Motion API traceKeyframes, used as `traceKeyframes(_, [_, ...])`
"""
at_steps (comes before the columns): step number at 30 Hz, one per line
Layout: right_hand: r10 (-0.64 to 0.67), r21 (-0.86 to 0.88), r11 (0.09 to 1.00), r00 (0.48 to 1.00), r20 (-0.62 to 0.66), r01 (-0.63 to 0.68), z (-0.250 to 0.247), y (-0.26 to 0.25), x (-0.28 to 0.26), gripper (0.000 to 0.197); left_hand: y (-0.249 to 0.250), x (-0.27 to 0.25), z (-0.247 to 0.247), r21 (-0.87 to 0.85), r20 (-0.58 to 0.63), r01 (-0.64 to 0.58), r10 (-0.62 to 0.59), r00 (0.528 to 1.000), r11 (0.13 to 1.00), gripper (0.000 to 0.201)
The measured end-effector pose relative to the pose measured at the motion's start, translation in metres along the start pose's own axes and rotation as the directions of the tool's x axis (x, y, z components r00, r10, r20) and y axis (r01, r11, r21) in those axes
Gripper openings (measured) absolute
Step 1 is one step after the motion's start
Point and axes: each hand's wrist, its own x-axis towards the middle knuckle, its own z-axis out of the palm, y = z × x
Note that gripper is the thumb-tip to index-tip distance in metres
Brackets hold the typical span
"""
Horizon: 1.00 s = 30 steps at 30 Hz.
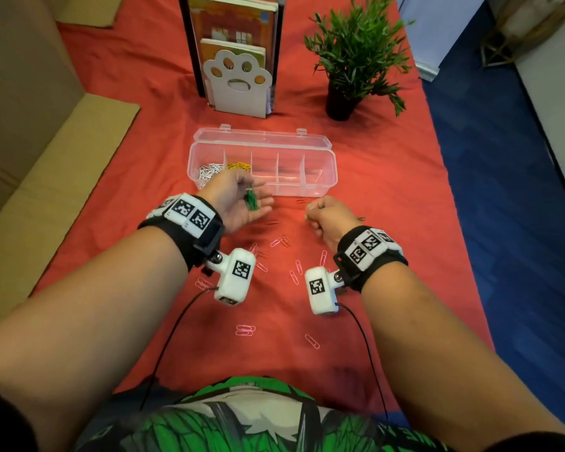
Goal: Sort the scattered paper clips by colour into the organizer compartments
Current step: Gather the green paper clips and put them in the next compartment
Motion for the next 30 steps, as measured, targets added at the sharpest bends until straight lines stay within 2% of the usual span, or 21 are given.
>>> traceKeyframes(1, [0.016,0.150,0.989,1.000,0.023,-0.020,0.000,-0.005,-0.003,0.032,0.010,0.000,0.004,-0.001,-0.004,-0.016,0.016,1.000,1.000,0.024])
traceKeyframes(3, [0.028,0.334,0.941,0.998,0.047,-0.042,-0.002,-0.016,-0.008,0.030,0.028,0.001,0.013,0.011,-0.022,-0.041,0.042,0.999,0.999,0.016])
traceKeyframes(7, [0.077,0.562,0.821,0.995,0.070,-0.103,-0.010,-0.030,-0.013,0.025,0.051,0.005,0.030,-0.030,-0.022,-0.087,0.086,0.996,0.996,0.002])
traceKeyframes(8, [0.100,0.618,0.774,0.991,0.091,-0.134,-0.011,-0.033,-0.015,0.022,0.053,0.006,0.032,-0.035,-0.029,-0.107,0.106,0.994,0.994,0.004])
traceKeyframes(10, [0.126,0.672,0.718,0.984,0.129,-0.180,-0.012,-0.039,-0.016,0.018,0.053,0.006,0.035,0.008,-0.109,-0.150,0.150,0.983,0.989,0.015])
traceKeyframes(12, [0.137,0.664,0.727,0.985,0.108,-0.174,-0.011,-0.044,-0.014,0.022,0.050,0.009,0.033,0.082,-0.190,-0.191,0.204,0.960,0.978,0.009])
traceKeyframes(14, [0.106,0.596,0.795,0.993,0.043,-0.110,-0.004,-0.051,-0.010,0.026,0.046,0.014,0.025,0.171,-0.216,-0.203,0.238,0.947,0.964,0.022])
traceKeyframes(16, [0.026,0.442,0.897,0.999,-0.032,-0.009,0.007,-0.060,-0.003,0.032,0.042,0.014,0.012,0.301,-0.232,-0.204,0.279,0.932,0.932,0.026])
traceKeyframes(18, [-0.066,0.270,0.959,0.995,-0.072,0.083,0.019,-0.073,0.002,0.036,0.035,0.011,-0.005,0.400,-0.228,-0.204,0.313,0.922,0.894,0.019])
traceKeyframes(20, [-0.137,0.118,0.982,0.986,-0.091,0.147,0.031,-0.085,0.009,0.038,0.023,0.007,-0.022,0.465,-0.225,-0.221,0.356,0.907,0.857,0.010])
traceKeyframes(22, [-0.193,-0.002,0.981,0.976,-0.099,0.194,0.043,-0.092,0.017,0.039,0.012,0.004,-0.038,0.502,-0.243,-0.234,0.395,0.886,0.833,0.027])
traceKeyframes(24, [-0.247,-0.101,0.966,0.964,-0.095,0.237,0.054,-0.094,0.028,0.039,0.002,-0.001,-0.050,0.539,-0.252,-0.232,0.417,0.873,0.810,0.032])
traceKeyframes(26, [-0.282,-0.264,0.929,0.958,-0.046,0.260,0.065,-0.097,0.030,0.039,-0.006,-0.005,-0.060,0.558,-0.246,-0.229,0.423,0.872,0.798,0.032])
traceKeyframes(28, [-0.267,-0.454,0.853,0.963,0.044,0.258,0.072,-0.099,0.027,0.046,-0.013,-0.006,-0.067,0.575,-0.224,-0.231,0.422,0.878,0.785,0.028])
traceKeyframes(30, [-0.250,-0.517,0.816,0.964,0.085,0.257,0.072,-0.101,0.024,0.054,-0.019,-0.007,-0.070,0.605,-0.208,-0.233,0.434,0.877,0.761,0.021])
